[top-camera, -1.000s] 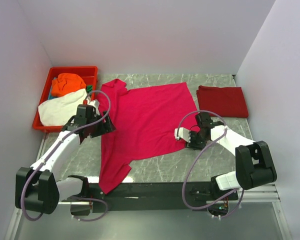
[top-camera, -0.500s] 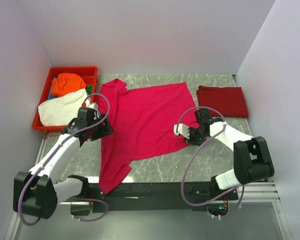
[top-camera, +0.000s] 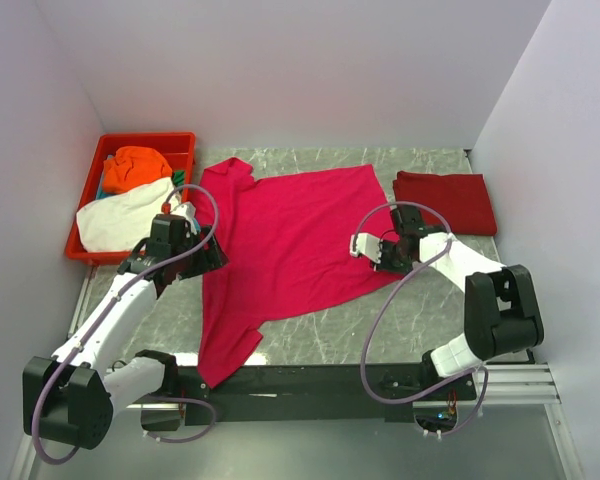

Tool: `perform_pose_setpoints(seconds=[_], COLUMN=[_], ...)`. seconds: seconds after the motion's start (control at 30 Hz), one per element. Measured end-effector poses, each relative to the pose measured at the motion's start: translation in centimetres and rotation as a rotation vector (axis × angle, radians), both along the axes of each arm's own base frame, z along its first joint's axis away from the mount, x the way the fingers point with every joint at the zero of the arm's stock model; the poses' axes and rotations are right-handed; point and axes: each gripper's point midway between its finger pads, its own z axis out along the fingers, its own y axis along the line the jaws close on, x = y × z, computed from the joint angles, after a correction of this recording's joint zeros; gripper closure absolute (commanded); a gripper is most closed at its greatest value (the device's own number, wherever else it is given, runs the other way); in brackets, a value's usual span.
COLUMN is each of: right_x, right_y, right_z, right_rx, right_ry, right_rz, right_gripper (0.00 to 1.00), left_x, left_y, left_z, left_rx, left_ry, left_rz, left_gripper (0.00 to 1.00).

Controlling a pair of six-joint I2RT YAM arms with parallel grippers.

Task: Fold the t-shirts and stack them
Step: Flatten the tshirt out

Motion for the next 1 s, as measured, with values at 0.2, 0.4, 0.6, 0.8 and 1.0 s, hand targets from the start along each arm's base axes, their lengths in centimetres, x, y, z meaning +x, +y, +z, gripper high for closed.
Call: perform_pose_setpoints(seconds=[0.2,0.4,0.6,0.8,1.0], right_x=[2.7,4.2,1.6,-3.7,-7.2], right_y=[-0.6,-0.3,1.1,1.3,0.2], right_z=[-0.3,1.1,5.4,3.0,-1.2], right_rx=[-0.045,-0.011,0.086,0.094,0.049], right_ry=[-0.023,-0.076,-0.123,0.024,0.181], right_rz=[-0.06,-0.102,0.047,0.21,0.209], right_gripper=[0.74,0.65,0.62,0.62,0.62], left_x=[0.0,-0.1,-0.1,0.0,-0.1], left_y=[0.0,-0.1,-0.3,-0.4,-0.5], left_z=[0.0,0.0,0.1,0.2,0.3], left_rx=[0.008,0.004,-0.002,-0.005,-0.01], left_ry=[-0.004,-0.005,-0.007,-0.013,-0.018], left_rz=[-0.011,-0.022,-0.032,-0.037,-0.048], left_gripper=[0.24,0.24,0.23,0.23,0.23])
